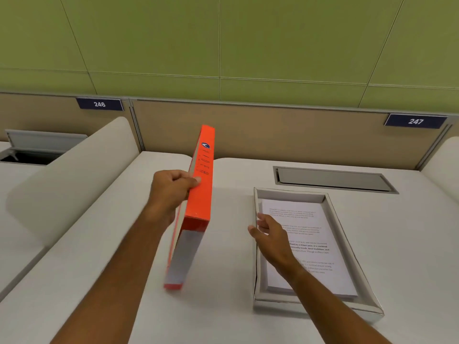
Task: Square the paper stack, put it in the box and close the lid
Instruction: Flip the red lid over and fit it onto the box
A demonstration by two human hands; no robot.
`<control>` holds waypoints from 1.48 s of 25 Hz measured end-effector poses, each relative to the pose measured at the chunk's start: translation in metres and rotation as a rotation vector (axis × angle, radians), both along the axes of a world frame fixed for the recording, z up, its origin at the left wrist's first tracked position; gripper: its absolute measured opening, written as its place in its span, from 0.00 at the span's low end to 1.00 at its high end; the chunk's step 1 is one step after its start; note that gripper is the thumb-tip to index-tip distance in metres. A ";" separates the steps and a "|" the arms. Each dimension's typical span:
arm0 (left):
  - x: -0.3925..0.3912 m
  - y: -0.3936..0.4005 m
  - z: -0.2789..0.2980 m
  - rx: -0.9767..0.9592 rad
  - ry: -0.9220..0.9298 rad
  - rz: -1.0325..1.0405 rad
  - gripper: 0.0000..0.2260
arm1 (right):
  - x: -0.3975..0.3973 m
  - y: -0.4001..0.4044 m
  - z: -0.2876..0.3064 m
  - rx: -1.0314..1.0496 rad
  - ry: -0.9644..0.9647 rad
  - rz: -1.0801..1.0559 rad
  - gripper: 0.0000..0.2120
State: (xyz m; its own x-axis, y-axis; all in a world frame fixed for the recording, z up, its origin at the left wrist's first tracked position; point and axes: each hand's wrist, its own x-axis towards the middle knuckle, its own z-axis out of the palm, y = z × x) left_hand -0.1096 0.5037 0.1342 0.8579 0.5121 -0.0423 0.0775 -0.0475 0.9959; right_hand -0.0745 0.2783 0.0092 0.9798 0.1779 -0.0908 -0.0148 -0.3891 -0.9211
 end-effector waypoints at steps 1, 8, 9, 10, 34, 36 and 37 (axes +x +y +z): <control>-0.006 0.006 0.009 -0.094 -0.025 0.001 0.04 | 0.002 0.004 0.000 0.062 0.098 0.009 0.25; -0.035 0.027 0.026 -0.609 -0.023 -0.196 0.13 | 0.008 0.003 -0.013 0.460 0.543 -0.028 0.16; -0.037 0.029 0.023 -0.583 -0.008 -0.208 0.15 | 0.009 -0.001 -0.015 0.541 0.556 -0.062 0.17; -0.037 0.031 0.019 -0.545 -0.005 -0.204 0.17 | 0.011 -0.006 -0.016 0.609 0.558 -0.099 0.17; 0.035 -0.111 -0.131 -0.162 0.508 -0.287 0.18 | 0.048 -0.244 -0.026 0.180 0.198 -0.332 0.13; 0.031 -0.114 -0.138 -0.172 0.522 -0.273 0.18 | 0.049 -0.245 -0.030 0.169 0.206 -0.334 0.12; 0.030 -0.116 -0.140 -0.173 0.527 -0.265 0.18 | 0.049 -0.245 -0.032 0.164 0.211 -0.333 0.12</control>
State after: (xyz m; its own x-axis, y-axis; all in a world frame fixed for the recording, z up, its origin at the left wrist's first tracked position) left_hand -0.0800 0.3881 -0.0061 0.7963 0.2322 -0.5585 0.5688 0.0263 0.8220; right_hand -0.0251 0.0329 -0.0224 0.9493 -0.1161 -0.2922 -0.3094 -0.1801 -0.9337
